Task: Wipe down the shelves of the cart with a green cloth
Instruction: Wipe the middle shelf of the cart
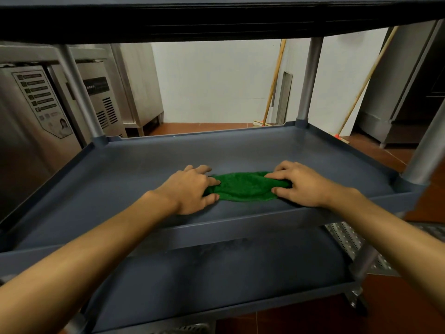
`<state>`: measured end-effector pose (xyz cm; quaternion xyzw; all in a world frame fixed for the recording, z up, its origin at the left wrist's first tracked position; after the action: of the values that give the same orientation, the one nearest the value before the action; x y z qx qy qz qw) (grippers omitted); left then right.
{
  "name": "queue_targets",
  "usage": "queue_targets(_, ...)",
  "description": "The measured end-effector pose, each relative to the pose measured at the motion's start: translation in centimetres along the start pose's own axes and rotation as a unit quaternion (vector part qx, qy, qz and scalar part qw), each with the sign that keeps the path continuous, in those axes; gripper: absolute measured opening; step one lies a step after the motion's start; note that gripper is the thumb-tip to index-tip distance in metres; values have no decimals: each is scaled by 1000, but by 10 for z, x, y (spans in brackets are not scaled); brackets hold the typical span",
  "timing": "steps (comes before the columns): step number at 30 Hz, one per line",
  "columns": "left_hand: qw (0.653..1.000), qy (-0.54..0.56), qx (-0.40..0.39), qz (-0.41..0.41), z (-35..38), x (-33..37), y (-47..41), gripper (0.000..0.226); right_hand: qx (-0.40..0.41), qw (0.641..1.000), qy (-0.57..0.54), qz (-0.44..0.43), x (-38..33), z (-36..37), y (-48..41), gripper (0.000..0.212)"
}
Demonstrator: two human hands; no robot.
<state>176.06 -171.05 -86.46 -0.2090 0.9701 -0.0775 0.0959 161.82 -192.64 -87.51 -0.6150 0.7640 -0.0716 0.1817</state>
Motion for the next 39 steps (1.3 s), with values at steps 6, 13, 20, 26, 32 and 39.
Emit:
queue_targets(6, 996, 36, 49, 59, -12, 1, 12, 33, 9, 999, -18, -30, -7, -10, 14, 44)
queue_targets(13, 993, 74, 47, 82, -27, 5, 27, 20, -18, 997, -49, -48, -14, -26, 29, 37)
queue_targets(20, 984, 141, 7, 107, -48, 11, 44, 20, -45, 992, -106, -43, -23, -36, 38, 23)
queue_targets(26, 976, 201, -14, 86, -52, -4, 51, 24, -1, 990, -137, -25, -26, -46, 33, 11)
queue_targets(32, 992, 121, 3, -22, -42, -17, 52, 65, 119, 983, -125, -63, -53, -73, 12, 10)
queue_targets(39, 992, 72, 86, -57, -48, -31, 47, 25, 194, 970, -82, -123, -108, -95, -33, 29)
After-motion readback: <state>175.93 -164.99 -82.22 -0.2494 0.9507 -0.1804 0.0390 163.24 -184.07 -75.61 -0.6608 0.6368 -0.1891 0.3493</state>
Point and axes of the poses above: each hand's wrist, its own y-axis away from the middle knuckle, its own z-axis out of the palm, x = y × z, the point moved 4 cm from there along -y, towards the middle knuckle, and after that the axes turned 12 degrees about x, right-handed, at the moved point
